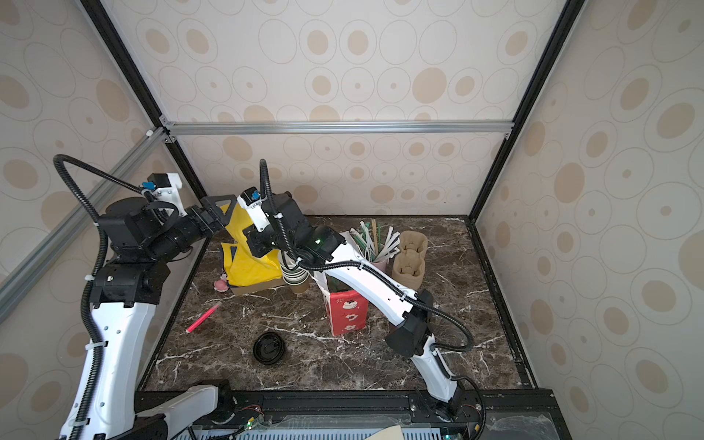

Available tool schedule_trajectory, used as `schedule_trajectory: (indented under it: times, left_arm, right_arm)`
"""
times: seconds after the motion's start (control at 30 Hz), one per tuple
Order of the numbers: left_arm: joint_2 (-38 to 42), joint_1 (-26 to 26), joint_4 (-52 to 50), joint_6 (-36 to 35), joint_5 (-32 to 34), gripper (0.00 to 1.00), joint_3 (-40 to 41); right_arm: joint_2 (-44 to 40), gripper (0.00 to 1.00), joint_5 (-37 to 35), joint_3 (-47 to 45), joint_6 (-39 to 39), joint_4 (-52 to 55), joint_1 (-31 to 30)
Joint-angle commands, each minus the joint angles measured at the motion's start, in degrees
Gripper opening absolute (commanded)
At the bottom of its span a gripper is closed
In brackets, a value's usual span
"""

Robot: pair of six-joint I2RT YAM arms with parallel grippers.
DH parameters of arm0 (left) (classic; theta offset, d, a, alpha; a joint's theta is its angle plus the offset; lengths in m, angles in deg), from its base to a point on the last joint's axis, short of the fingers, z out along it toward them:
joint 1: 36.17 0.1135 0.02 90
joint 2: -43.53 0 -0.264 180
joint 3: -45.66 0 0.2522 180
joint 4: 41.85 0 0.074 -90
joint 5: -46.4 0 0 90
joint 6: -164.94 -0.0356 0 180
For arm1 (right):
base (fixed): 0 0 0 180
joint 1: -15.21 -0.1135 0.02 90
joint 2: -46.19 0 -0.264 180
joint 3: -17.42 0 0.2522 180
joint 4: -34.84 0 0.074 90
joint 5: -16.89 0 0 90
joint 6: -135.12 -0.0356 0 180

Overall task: Pack a coffee takeout order
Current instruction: Pass the napkin.

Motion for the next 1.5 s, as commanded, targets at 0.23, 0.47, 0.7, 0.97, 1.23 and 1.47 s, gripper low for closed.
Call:
schedule_trajectory:
  times: [0.23,0.47,0.7,0.97,1.23,1.47]
  left_arm:
    - [2.00,-0.75,12.34,-13.70,-0.79,0.78,-2.49]
    - [1.92,-4.25,17.38,-24.31,-23.02,0.80,2.14]
    - [3.49,-10.32,18.52,-39.26,-27.91,0.83,8.73]
    - [1.27,-12.76,17.52,-45.02,-39.50,0.85,8.70]
    - [-0.06,-13.80,11.72,-50.03,-37.24,0.90,8.30]
    - [0.37,-15.44,12.74,-52.67,-34.09,0.92,10.61]
  right_arm:
    - [-15.44,0.00,11.77,-9.80,-14.43,3.63,7.95]
    - [-22.69,0.00,18.68,-16.14,-10.14,6.24,14.70]
    - [-23.83,0.00,27.41,-13.93,-8.23,9.75,16.48]
    - [-23.16,0.00,37.52,-14.08,-9.33,6.97,16.55]
    - [-21.52,0.00,43.83,-11.90,-11.71,4.67,16.54]
    - [-19.23,0.00,48.22,-9.58,-15.93,2.05,16.57]
